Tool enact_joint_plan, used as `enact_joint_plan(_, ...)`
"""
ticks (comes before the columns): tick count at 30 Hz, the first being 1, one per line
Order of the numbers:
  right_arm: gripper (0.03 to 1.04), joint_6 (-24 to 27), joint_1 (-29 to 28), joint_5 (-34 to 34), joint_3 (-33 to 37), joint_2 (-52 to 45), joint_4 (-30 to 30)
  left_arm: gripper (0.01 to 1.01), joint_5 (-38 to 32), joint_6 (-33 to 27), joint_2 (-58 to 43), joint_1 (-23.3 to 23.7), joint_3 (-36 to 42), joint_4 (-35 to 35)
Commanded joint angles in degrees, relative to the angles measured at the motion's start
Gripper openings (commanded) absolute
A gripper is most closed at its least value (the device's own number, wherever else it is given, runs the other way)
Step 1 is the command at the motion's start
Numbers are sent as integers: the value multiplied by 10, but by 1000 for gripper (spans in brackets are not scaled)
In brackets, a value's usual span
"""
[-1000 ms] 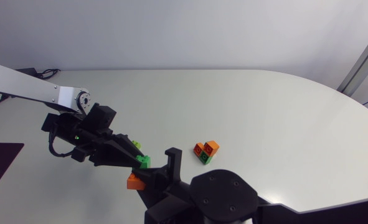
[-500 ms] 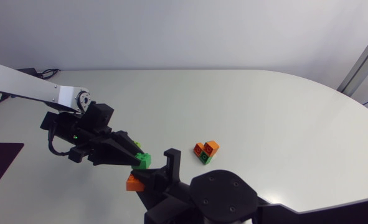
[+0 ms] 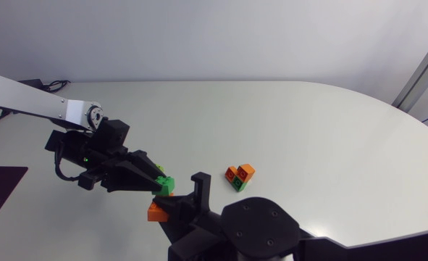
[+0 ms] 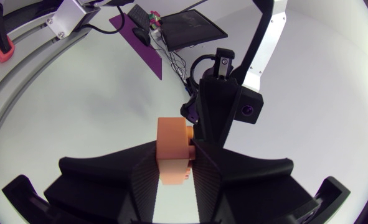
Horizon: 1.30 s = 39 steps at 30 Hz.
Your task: Disassemble duplo
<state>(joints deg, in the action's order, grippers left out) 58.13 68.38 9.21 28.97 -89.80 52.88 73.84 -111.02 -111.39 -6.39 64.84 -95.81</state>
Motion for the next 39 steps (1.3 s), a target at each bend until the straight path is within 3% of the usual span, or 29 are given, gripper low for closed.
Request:
enact_joint_plan(1, 210, 15, 6, 3, -9, -6, 3, 259, 18, -30, -15, 11, 16, -86)
enact_joint_plan(13, 211, 18, 9, 3, -11, -4, 2, 259, 86, -39, -17, 69, 33, -93)
enact_joint_plan(19, 211, -13, -2, -2, -7, 19, -5, 252, 132, -38, -46, 118, 56, -105)
enact_joint_plan(37, 211, -7, -2, -2, -7, 17, -6, 252, 159, -37, -109, 185, 111, -167)
enact_joint_plan(39, 210, -6, -2, -2, -6, 16, -5, 252, 161, -14, -124, 188, 126, -171)
